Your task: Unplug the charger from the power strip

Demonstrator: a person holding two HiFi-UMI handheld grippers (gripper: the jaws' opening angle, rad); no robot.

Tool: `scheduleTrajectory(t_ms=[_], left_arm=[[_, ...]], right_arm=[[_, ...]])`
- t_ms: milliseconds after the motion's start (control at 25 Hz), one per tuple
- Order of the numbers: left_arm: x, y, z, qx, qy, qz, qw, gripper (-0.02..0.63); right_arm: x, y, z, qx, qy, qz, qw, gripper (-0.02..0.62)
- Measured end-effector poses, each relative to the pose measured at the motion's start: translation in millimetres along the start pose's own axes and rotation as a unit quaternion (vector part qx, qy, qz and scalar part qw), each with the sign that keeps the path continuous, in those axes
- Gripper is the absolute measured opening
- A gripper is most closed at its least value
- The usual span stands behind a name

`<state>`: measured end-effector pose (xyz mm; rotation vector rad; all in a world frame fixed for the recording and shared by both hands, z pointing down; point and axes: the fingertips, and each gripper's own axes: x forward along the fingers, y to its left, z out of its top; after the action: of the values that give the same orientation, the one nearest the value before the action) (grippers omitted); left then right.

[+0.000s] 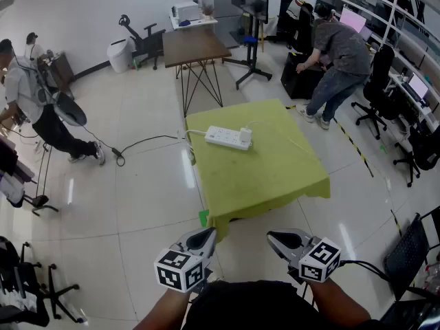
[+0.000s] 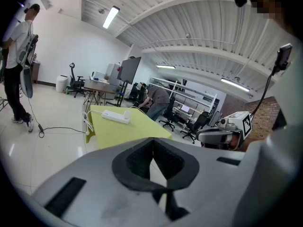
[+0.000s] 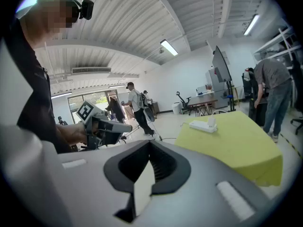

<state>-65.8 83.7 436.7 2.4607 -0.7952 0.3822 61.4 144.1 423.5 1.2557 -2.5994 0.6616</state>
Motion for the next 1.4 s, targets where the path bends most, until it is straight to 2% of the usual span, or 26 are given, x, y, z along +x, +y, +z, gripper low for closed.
scheduleTrajectory(t_ms=[200, 360, 560, 760, 1040, 1240, 1400], left_arm=[[0, 25, 8, 0.018, -0.001, -0.018, 0.9997, 0.008], [5, 49, 6, 0.006, 0.009, -0.02, 0.9997, 0.008], [20, 72, 8, -0.006, 0.02, -0.009, 0.9997, 0.008], [45, 92, 32, -0.008, 0.008, 0.024, 0.9997, 0.008], [115, 107, 74, -0.012, -0.008, 0.075, 0.9971, 0.008], [164, 132, 109, -0.037, -0.029, 0.129, 0.9906, 0.007], [180, 135, 121, -0.044, -0.019, 0.157, 0.9864, 0.008]], right_arm=[[30, -13, 17, -0.016, -0.017, -0.017, 1.0, 0.003], [51, -30, 22, -0.018, -0.014, -0.026, 0.999, 0.003], [83, -87, 27, -0.018, -0.007, -0.042, 0.999, 0.015], [142, -169, 26, -0.023, 0.016, -0.054, 0.998, 0.041], [214, -278, 39, -0.044, 0.052, -0.037, 0.997, 0.063], [252, -350, 50, -0.052, 0.068, -0.043, 0.995, 0.076], [277, -395, 58, -0.055, 0.073, -0.038, 0.995, 0.121]])
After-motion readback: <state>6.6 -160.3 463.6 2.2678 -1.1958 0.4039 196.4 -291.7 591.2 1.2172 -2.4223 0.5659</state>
